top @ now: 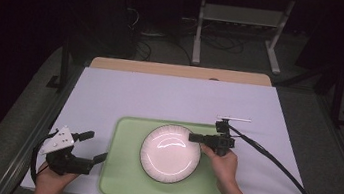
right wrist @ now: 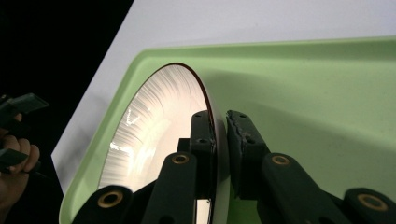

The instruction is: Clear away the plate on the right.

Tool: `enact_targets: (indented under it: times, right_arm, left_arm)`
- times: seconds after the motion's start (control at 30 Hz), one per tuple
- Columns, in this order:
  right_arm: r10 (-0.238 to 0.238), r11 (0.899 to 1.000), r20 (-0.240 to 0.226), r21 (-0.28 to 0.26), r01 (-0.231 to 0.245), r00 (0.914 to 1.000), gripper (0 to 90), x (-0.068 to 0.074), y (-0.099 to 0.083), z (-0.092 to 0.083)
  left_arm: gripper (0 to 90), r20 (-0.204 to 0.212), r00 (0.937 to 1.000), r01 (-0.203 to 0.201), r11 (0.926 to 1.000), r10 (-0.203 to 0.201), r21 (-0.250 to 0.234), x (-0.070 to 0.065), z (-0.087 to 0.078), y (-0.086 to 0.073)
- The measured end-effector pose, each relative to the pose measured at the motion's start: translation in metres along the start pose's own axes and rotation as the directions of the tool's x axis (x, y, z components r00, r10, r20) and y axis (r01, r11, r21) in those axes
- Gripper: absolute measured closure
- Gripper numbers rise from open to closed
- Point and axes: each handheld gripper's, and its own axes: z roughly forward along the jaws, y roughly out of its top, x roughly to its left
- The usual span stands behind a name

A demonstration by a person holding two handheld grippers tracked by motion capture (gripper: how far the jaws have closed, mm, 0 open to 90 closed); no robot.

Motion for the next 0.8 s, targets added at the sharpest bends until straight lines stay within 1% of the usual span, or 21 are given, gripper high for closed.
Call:
enact_targets:
  times: [0.1, 0.2, 0.4, 0.5, 0.7, 0.8]
  right_arm:
    - [-0.005, 1.000, 0.012, 0.012, 0.005, 0.9999, 80.6, -0.0022, -0.0013, -0.0004]
    - [-0.012, 1.000, 0.035, 0.024, 0.011, 0.9993, 80.6, -0.0032, -0.0030, -0.0002]
    - [-0.017, 0.999, 0.045, 0.028, 0.016, 0.9989, 80.6, -0.0038, -0.0035, -0.0004]
    - [-0.024, 0.999, 0.054, 0.039, 0.022, 0.9982, 80.6, -0.0043, -0.0041, -0.0006]
    - [-0.043, 0.997, 0.103, 0.069, 0.036, 0.9938, 81.7, -0.0070, -0.0076, 0.0014]
    - [-0.042, 0.997, 0.098, 0.063, 0.036, 0.9943, 82.4, -0.0085, -0.0086, 0.0013]
  left_arm:
    - [13.5, -0.001, 1.0000, 0.001, 1.0000, -0.001, 0.000, 0.0000, 0.0000, 0.0000]
    - [13.5, -0.001, 1.0000, 0.002, 1.0000, -0.002, 0.000, 0.0000, 0.0000, -0.0001]
    - [13.5, -0.001, 1.0000, 0.003, 1.0000, -0.003, -0.001, 0.0001, -0.0001, -0.0001]
    - [13.5, -0.001, 1.0000, 0.001, 1.0000, -0.001, 0.000, 0.0000, 0.0000, 0.0000]
    - [13.5, 0.000, 1.0000, -0.001, 1.0000, 0.001, 0.001, -0.0002, 0.0001, 0.0000]
    - [13.5, 0.000, 1.0000, -0.002, 1.0000, 0.002, 0.000, -0.0005, 0.0003, 0.0000]
